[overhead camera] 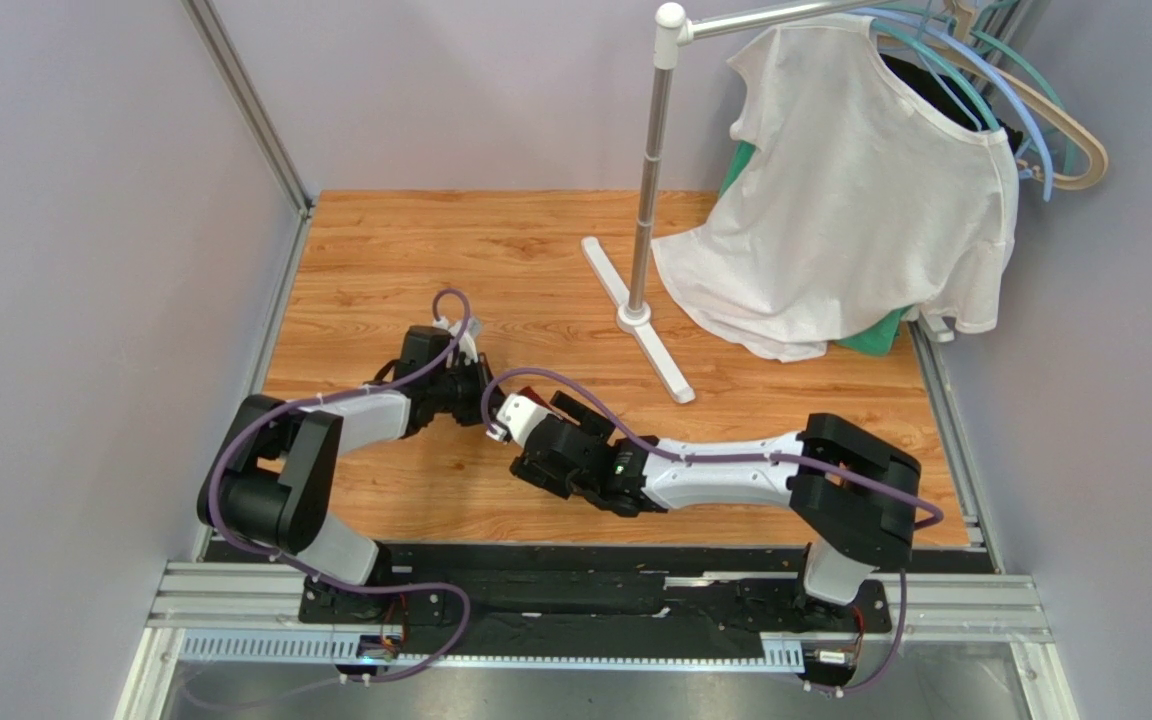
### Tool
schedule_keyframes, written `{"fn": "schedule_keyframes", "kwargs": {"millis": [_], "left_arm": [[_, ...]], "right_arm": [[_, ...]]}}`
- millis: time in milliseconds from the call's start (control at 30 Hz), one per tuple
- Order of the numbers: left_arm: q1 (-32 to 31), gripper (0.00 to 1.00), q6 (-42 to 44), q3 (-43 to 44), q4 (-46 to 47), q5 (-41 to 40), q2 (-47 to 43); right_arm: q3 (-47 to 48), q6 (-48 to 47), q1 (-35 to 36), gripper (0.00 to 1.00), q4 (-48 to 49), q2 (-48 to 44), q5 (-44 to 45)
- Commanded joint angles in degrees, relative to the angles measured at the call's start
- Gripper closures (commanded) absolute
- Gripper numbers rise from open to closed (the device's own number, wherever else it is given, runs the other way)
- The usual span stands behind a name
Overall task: Fold the napkin, place the utensils inside, and roll it up
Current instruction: Roll the napkin at the center of the board.
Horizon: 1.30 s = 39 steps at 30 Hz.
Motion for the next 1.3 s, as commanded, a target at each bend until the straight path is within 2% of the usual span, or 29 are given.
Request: {"fn": "schedule_keyframes", "kwargs": {"millis": [0, 167, 600, 767, 867, 967, 1000, 1100, 1200, 1267], "left_arm": [[0.17, 1.0, 0.69, 1.86, -2.7, -0.39, 0.74], [0.17, 1.0, 0.69, 2.3, -2.97, -0.22, 1.09], [0.17, 1.0, 0.96, 3.0, -3.14, 0.4, 1.62], [0.17, 1.0, 1.13, 2.91, -2.79, 1.1, 1.44], [0.17, 1.0, 1.13, 2.48, -1.39, 2.85, 1.0], [0.26, 0.86, 0.35, 2.04, -0.07, 3.82, 0.21], [0.17, 0.7, -0.09, 1.86, 0.02, 3.65, -0.57], [0.17, 0.31, -0.89, 1.42, -1.64, 1.37, -4.25], [0.34, 0.19, -1.5, 1.07, -5.07, -2.84, -9.78], [0.43, 0.17, -1.59, 0.72, -7.96, -6.01, -14.17]], "right_arm": [[-0.79, -4.39, 2.44, 0.21, 6.58, 1.57, 7.05], [-2.11, -4.84, 3.23, 0.3, 7.37, 1.93, 6.62], [-1.24, -4.14, 2.88, 0.41, 8.16, 7.11, 5.82], [-0.71, -2.82, 1.31, 0.51, 5.8, 7.46, 4.42], [0.34, -1.24, -0.98, 0.59, 3.43, 7.99, 0.12], [0.26, 0.26, -3.35, 0.67, 2.36, 7.73, -4.53], [0.08, 0.52, -3.88, 0.68, 2.19, 7.47, -5.85], [-0.09, 2.09, -5.9, 0.71, 1.31, 6.15, -11.39], [-0.18, 4.03, -8.27, 0.73, 0.08, 4.31, -17.36], [-0.35, 6.49, -10.82, 0.75, -0.18, 2.81, -22.72]]}}
